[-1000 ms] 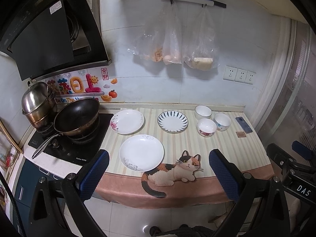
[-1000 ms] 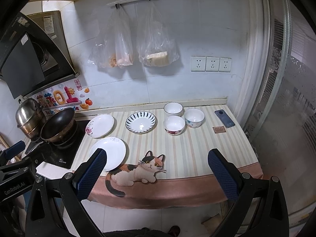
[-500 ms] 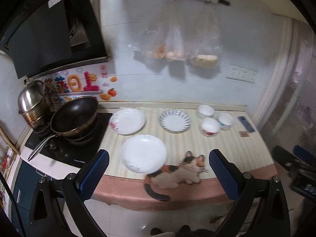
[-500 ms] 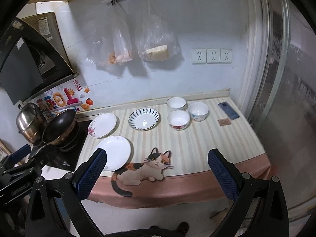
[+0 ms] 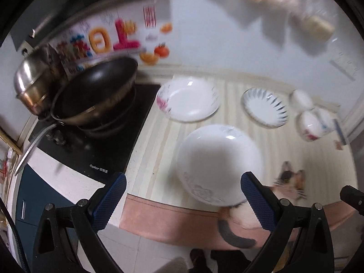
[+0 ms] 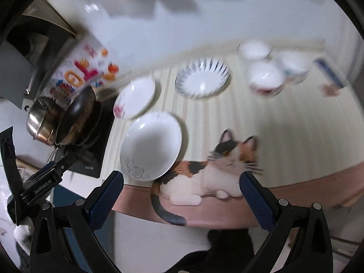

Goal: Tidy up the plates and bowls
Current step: 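Grasp the rim of the grey-floral white plate with both grippers and lift it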

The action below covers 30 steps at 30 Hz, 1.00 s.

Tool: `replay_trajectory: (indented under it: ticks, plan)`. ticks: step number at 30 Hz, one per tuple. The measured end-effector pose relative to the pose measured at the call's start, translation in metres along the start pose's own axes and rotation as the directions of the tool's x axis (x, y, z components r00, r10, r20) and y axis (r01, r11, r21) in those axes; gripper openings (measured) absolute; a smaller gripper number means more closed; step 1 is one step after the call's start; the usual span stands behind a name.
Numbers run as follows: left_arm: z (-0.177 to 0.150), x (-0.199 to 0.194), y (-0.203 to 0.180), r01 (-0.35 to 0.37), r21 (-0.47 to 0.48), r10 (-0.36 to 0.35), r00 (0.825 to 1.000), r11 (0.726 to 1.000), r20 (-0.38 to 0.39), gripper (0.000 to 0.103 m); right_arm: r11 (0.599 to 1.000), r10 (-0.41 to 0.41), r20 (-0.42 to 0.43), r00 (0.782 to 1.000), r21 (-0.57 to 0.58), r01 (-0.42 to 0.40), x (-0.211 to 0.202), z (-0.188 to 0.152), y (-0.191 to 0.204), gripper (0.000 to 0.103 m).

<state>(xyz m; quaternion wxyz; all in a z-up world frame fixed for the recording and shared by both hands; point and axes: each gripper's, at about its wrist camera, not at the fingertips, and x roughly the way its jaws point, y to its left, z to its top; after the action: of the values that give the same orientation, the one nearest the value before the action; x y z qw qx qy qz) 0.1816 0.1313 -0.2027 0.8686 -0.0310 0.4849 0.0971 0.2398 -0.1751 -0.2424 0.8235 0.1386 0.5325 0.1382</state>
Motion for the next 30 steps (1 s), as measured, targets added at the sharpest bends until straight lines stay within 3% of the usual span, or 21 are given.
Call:
replay_trajectory:
  ticks: [3, 5, 9, 11, 13, 15, 17, 19, 20, 30]
  plan:
    - [0.007, 0.055, 0.003, 0.03, -0.024, -0.033, 0.992, 0.999, -0.122, 0.103, 0.999, 0.051, -0.104, 0.993, 0.006, -0.05, 0.075, 0.019, -0.012, 0.102]
    - [0.008, 0.09, 0.007, 0.074, -0.072, -0.088, 0.974, 0.995, -0.21, 0.099, 0.997, 0.081, -0.175, 0.981, 0.002, -0.082, 0.12, 0.031, -0.017, 0.097]
    - [0.007, 0.143, 0.009, 0.104, -0.139, -0.141, 0.946, 0.985, -0.293, 0.098, 0.99, 0.136, -0.256, 0.957, 0.007, -0.139, 0.186, 0.051, -0.021, 0.085]
    - [0.008, 0.164, 0.01, 0.111, -0.167, -0.16, 0.935, 0.98, -0.318, 0.09, 0.989, 0.147, -0.288, 0.946, 0.016, -0.149, 0.213, 0.059, -0.021, 0.078]
    - [0.007, 0.179, 0.011, 0.12, -0.182, -0.176, 0.925, 0.976, -0.338, 0.071, 0.985, 0.166, -0.311, 0.936, 0.008, -0.172, 0.24, 0.065, -0.019, 0.068]
    - [0.005, 0.192, 0.012, 0.13, -0.2, -0.194, 0.917, 0.971, -0.349, 0.059, 0.983, 0.17, -0.333, 0.927, -0.013, -0.185, 0.256, 0.067, -0.013, 0.06]
    - [0.002, 0.202, 0.012, 0.141, -0.209, -0.21, 0.909, 0.968, -0.359, 0.049, 0.98, 0.183, -0.358, 0.916, -0.011, -0.2, 0.266, 0.067, -0.009, 0.039]
    - [0.0, 0.205, 0.011, 0.138, -0.199, -0.203, 0.912, 0.97, -0.357, 0.046, 0.974, 0.201, -0.383, 0.901, -0.016, -0.224, 0.279, 0.065, -0.006, 0.025]
    - [0.0, 0.206, 0.011, 0.137, -0.2, -0.201, 0.915, 0.97, -0.349, 0.045, 0.975, 0.191, -0.383, 0.904, -0.031, -0.219, 0.281, 0.065, -0.003, 0.024]
    - [-0.004, 0.191, 0.008, 0.151, -0.201, -0.206, 0.934, 0.968, -0.291, 0.042, 0.974, 0.167, -0.349, 0.922, -0.086, -0.209, 0.272, 0.07, -0.003, 0.024]
